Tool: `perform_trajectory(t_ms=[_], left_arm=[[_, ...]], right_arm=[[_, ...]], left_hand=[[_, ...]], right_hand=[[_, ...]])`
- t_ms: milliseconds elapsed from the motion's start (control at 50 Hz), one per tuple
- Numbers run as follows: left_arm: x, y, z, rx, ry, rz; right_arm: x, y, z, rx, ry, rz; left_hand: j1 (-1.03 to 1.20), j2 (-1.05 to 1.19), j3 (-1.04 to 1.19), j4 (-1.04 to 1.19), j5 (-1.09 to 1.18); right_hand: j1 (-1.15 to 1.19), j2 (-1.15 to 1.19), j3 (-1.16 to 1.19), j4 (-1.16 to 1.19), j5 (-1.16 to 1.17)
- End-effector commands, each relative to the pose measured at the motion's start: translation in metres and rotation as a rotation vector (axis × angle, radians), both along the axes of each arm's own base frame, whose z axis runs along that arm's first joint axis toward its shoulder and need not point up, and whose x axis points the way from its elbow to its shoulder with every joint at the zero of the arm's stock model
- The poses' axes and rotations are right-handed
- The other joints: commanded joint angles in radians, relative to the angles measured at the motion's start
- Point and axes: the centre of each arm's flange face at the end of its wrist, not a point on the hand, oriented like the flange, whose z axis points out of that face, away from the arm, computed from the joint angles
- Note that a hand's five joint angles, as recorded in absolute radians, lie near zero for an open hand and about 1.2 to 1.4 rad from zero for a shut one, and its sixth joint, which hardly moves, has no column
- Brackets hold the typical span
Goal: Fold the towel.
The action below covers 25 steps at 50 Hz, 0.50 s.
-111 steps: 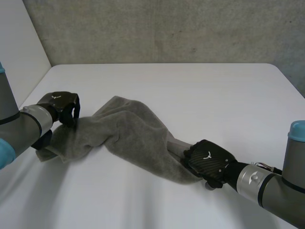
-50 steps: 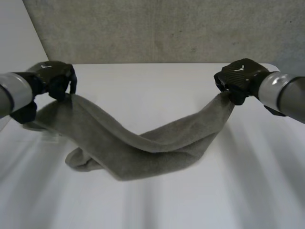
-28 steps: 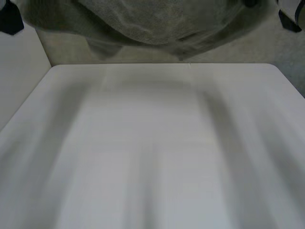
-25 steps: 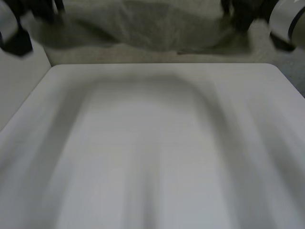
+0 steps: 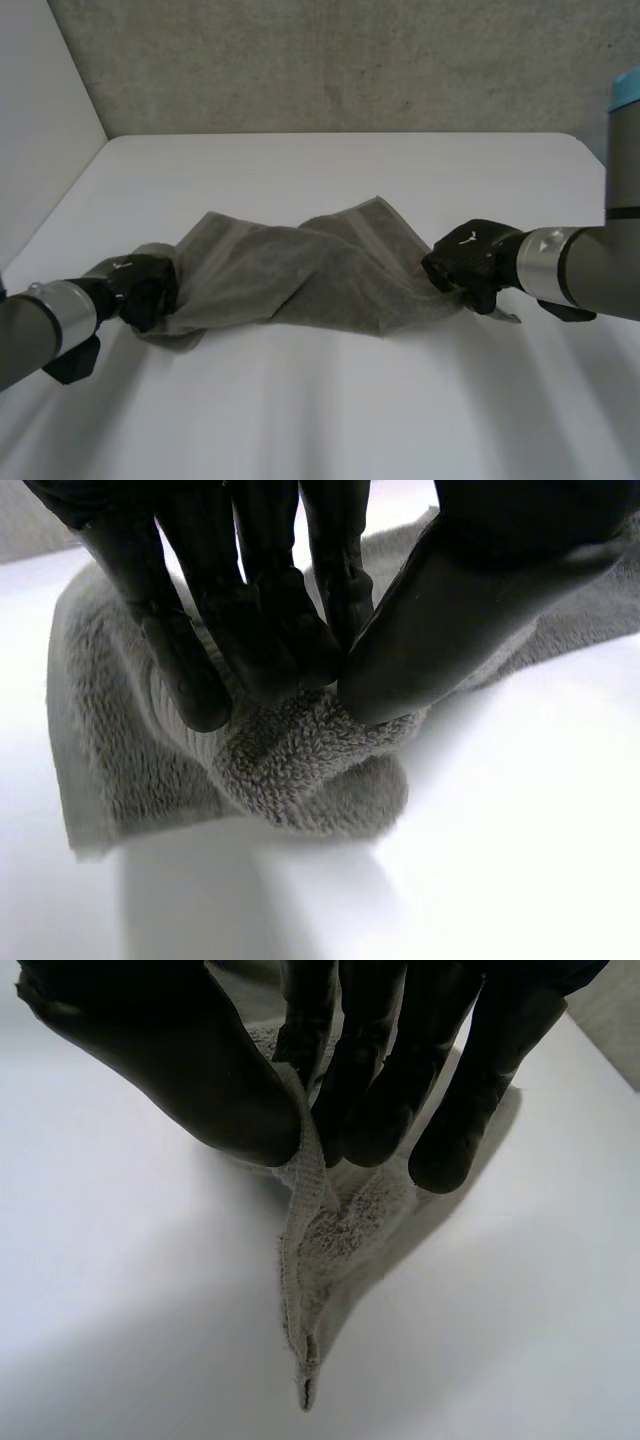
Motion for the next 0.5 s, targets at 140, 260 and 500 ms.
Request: perform_trajectory(t_ms=[140, 260, 500], left_arm=[[-0.006, 0.06, 0.043, -0.101, 0.087, -0.114], [-0.012, 0.085, 0.045, -0.11, 0.119, -0.188], [-0.015, 0.018, 0.062, -0.205, 0.108, -0.16]], right_arm=[[-0.038, -0.012, 0.035, -0.118, -0.077, -0.087], [-0.042, -0.015, 0.036, -0.121, -0.077, -0.096], [-0.04, -0.013, 0.024, -0.093, -0.068, -0.091]], left_hand=[[0.157, 0.043, 0.055, 0.039, 0.086], [0.064, -0.05, -0.037, -0.053, -0.006], [-1.058, -1.172, -1.16, -1.176, -1.129]], right_hand=[[0.081, 0.104, 0.059, 0.062, 0.063], [0.081, 0.104, 0.059, 0.062, 0.063], [0.081, 0.104, 0.059, 0.062, 0.063]])
